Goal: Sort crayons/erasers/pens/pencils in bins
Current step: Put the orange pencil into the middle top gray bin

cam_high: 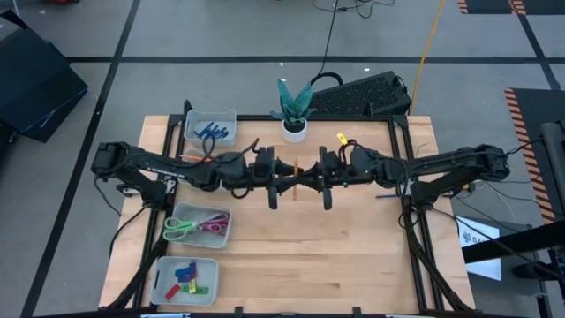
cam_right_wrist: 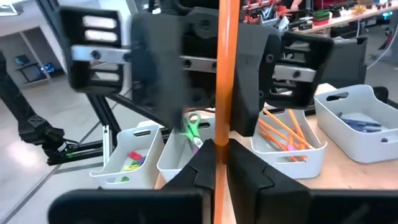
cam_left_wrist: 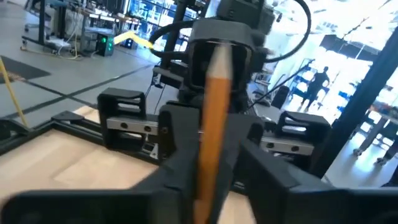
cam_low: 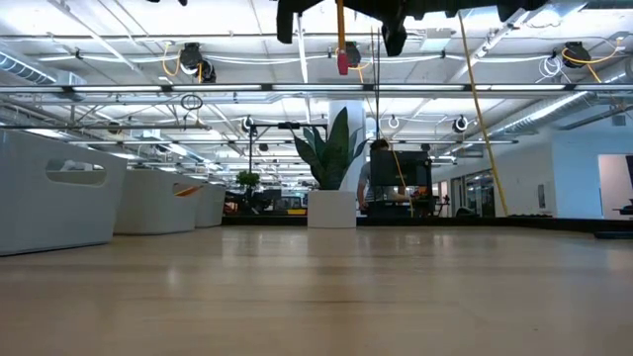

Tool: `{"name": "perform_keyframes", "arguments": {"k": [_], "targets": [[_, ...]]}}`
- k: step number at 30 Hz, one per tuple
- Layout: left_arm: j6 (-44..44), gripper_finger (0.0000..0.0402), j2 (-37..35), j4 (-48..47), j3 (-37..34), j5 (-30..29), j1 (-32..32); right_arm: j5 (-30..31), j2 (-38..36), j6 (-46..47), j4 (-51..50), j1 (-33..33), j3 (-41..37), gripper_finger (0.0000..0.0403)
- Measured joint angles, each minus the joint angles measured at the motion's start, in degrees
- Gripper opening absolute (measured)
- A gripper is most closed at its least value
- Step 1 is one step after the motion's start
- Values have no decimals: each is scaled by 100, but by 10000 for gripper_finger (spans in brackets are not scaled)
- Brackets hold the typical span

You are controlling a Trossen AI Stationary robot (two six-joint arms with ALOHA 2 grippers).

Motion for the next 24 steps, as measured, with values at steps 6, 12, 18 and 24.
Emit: {"name": "perform_keyframes", "arguments": {"k": [6, 12, 18, 24], "targets": [[-504, 20, -3, -41, 0, 231, 110, -73, -31, 36, 2, 20, 0, 24], [-201, 19, -365, -1482, 440, 366, 112, 100, -65, 47, -89, 76, 0, 94], [625, 19, -826, -4966, 1575, 226, 159, 221, -62, 263, -977, 22, 0, 185], [52, 19, -1300, -9245, 2369, -695, 112, 232, -61, 211, -1615, 185, 0, 214]]}}
